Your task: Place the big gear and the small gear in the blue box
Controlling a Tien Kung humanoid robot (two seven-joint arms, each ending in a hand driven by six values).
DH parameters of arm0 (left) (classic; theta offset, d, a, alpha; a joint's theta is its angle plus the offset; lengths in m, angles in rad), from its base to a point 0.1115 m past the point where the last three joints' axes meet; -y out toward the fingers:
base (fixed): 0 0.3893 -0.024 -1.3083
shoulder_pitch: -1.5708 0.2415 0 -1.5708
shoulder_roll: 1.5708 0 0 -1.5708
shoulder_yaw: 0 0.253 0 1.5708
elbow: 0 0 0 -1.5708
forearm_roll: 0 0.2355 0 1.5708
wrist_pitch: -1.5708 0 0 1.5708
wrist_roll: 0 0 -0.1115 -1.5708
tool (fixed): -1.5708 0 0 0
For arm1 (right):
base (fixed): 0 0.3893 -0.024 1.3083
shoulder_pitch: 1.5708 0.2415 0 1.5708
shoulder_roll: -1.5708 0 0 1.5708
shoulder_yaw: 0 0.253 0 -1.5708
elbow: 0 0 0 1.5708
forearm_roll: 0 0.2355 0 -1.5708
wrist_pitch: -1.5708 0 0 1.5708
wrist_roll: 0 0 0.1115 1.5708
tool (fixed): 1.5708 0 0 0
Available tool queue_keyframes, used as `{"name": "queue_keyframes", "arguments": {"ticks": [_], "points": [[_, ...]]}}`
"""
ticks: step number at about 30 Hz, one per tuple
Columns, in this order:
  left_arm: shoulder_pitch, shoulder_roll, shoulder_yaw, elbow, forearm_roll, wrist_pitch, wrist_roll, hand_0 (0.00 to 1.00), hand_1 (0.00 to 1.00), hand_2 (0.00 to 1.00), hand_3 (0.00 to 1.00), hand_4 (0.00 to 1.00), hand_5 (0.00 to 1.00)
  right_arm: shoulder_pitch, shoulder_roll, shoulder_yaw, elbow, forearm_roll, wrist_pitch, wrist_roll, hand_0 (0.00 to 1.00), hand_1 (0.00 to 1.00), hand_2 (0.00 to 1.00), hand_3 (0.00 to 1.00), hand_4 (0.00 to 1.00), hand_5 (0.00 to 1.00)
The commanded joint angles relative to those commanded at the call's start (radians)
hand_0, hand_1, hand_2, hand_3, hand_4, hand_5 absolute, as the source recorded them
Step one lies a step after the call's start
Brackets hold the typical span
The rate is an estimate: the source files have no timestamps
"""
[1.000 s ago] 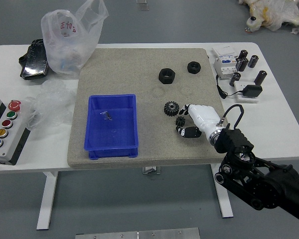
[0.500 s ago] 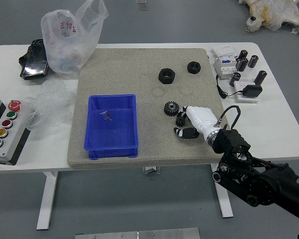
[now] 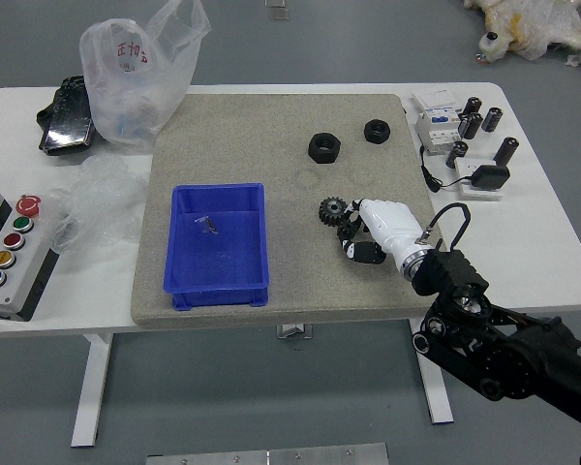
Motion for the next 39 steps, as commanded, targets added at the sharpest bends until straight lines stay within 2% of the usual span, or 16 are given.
{"name": "queue_keyframes", "arguments": {"ticks": [8, 9, 14, 15, 20, 21, 26, 27, 32, 33, 38, 39], "points": [[0.001, 0.005, -0.010, 0.000, 0.013, -0.002, 0.003, 0.748, 0.626, 0.629, 0.782, 0.762, 0.594, 0.035, -0.008, -0.016, 0.159, 0.012, -0.024, 0.012, 0.411, 0.478, 0.295, 0.458, 0.281, 0.071], [0.002, 0.005, -0.012, 0.000, 0.014, -0.003, 0.004, 0.748, 0.625, 0.629, 0.782, 0.761, 0.594, 0.047, -0.002, -0.028, 0.183, 0.011, -0.021, 0.013, 0.424, 0.493, 0.327, 0.467, 0.318, 0.032], [0.002, 0.004, -0.014, -0.001, 0.018, -0.005, 0.005, 0.748, 0.625, 0.629, 0.782, 0.761, 0.594, 0.107, 0.046, -0.089, 0.268, 0.009, -0.007, 0.017, 0.424, 0.493, 0.327, 0.467, 0.318, 0.032], [0.001, 0.004, -0.014, -0.001, 0.017, -0.005, 0.005, 0.748, 0.625, 0.629, 0.783, 0.761, 0.597, 0.122, 0.059, -0.108, 0.271, 0.025, -0.005, 0.020, 0.461, 0.524, 0.449, 0.483, 0.387, 0.002], [0.000, 0.003, -0.021, -0.002, 0.025, -0.007, 0.009, 0.748, 0.625, 0.629, 0.783, 0.761, 0.597, 0.169, 0.111, -0.200, 0.254, 0.116, 0.001, 0.040, 0.461, 0.524, 0.449, 0.483, 0.387, 0.002], [0.000, 0.003, -0.024, -0.002, 0.027, -0.007, 0.010, 0.748, 0.625, 0.629, 0.783, 0.762, 0.600, 0.172, 0.119, -0.213, 0.246, 0.123, 0.005, 0.040, 0.509, 0.605, 0.600, 0.555, 0.424, 0.002], [0.001, 0.002, -0.031, -0.002, 0.032, -0.008, 0.013, 0.748, 0.625, 0.629, 0.783, 0.762, 0.600, 0.177, 0.135, -0.247, 0.214, 0.120, 0.033, 0.024, 0.509, 0.605, 0.600, 0.555, 0.424, 0.002], [0.002, 0.002, -0.032, -0.002, 0.033, -0.008, 0.014, 0.748, 0.625, 0.629, 0.783, 0.761, 0.597, 0.176, 0.136, -0.248, 0.209, 0.114, 0.040, 0.018, 0.533, 0.678, 0.697, 0.667, 0.388, 0.210], [0.002, 0.001, -0.033, -0.002, 0.032, -0.008, 0.014, 0.748, 0.625, 0.629, 0.783, 0.761, 0.597, 0.173, 0.138, -0.242, 0.196, 0.086, 0.047, 0.005, 0.533, 0.678, 0.697, 0.667, 0.388, 0.210], [0.002, 0.000, -0.032, -0.002, 0.031, -0.008, 0.014, 0.748, 0.625, 0.629, 0.783, 0.764, 0.611, 0.172, 0.138, -0.241, 0.195, 0.083, 0.046, 0.004, 0.572, 0.722, 0.766, 0.727, 0.544, 0.225], [0.000, -0.001, -0.023, -0.003, 0.023, -0.007, 0.011, 0.748, 0.625, 0.629, 0.783, 0.764, 0.611, 0.168, 0.138, -0.242, 0.193, 0.085, 0.034, 0.004, 0.572, 0.722, 0.766, 0.727, 0.544, 0.225], [0.000, -0.001, -0.023, -0.003, 0.023, -0.007, 0.011, 0.747, 0.625, 0.629, 0.783, 0.767, 0.617, 0.169, 0.139, -0.246, 0.191, 0.096, 0.028, 0.006, 0.579, 0.730, 0.776, 0.743, 0.602, 0.223]]}}
